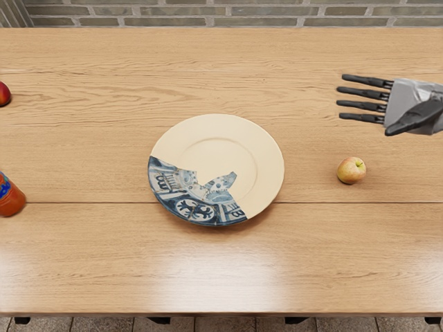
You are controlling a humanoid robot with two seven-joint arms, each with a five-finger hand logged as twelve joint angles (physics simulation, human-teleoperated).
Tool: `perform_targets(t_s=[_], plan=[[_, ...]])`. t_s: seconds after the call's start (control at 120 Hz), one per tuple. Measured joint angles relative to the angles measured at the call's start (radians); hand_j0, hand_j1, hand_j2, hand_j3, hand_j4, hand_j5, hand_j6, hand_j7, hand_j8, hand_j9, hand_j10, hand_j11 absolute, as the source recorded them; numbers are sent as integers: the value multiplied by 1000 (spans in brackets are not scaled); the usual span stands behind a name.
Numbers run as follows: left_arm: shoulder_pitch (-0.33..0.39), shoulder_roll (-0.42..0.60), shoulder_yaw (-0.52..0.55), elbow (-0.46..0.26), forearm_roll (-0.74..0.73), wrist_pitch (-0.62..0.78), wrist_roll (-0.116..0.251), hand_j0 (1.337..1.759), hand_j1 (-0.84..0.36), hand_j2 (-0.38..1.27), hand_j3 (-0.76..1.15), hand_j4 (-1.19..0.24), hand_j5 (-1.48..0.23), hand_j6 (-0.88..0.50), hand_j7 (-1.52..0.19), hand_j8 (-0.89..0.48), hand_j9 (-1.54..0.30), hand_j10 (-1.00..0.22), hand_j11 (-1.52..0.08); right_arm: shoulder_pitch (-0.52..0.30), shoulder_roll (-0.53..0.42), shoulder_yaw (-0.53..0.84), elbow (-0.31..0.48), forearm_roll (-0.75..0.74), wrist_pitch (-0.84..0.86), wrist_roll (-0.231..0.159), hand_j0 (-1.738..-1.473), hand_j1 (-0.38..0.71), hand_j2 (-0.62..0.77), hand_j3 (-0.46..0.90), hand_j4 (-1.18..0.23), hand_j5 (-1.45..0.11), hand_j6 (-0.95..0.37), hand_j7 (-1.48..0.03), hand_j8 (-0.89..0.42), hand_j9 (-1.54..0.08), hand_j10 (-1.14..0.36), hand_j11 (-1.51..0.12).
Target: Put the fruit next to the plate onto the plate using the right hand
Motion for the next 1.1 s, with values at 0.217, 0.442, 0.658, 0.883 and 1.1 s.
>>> perform_targets(t_s=[0.217,0.442,0.658,0.883,1.1], plan=[[0,0,0,0,0,0,0,1658,349,0,0,0,0,0,0,0,0,0,0,-16,-91,0,32,-67,0,0,-1658,-322,-4,0,-20,-30,-19,-30,-20,-30,-21,-30],[0,0,0,0,0,0,0,1658,349,0,0,0,0,0,0,0,0,0,0,-31,-229,-8,367,-371,-211,0,-1658,-292,-9,0,-47,-62,-47,-63,-47,-62,-47,-62],[0,0,0,0,0,0,0,1658,349,0,0,0,0,0,0,0,0,0,0,-14,-159,-121,500,-680,-675,0,-1658,-300,-8,0,-42,-54,-43,-54,-43,-54,-43,-54],[0,0,0,0,0,0,0,1658,349,0,0,0,0,0,0,0,0,0,0,9,-49,-246,492,-1053,-798,0,-1658,-307,-6,0,-40,-48,-41,-47,-40,-48,-39,-47],[0,0,0,0,0,0,0,1658,349,0,0,0,0,0,0,0,0,0,0,19,116,-329,454,-1156,-946,0,-1658,-309,-5,0,-38,-46,-40,-46,-39,-46,-38,-46]])
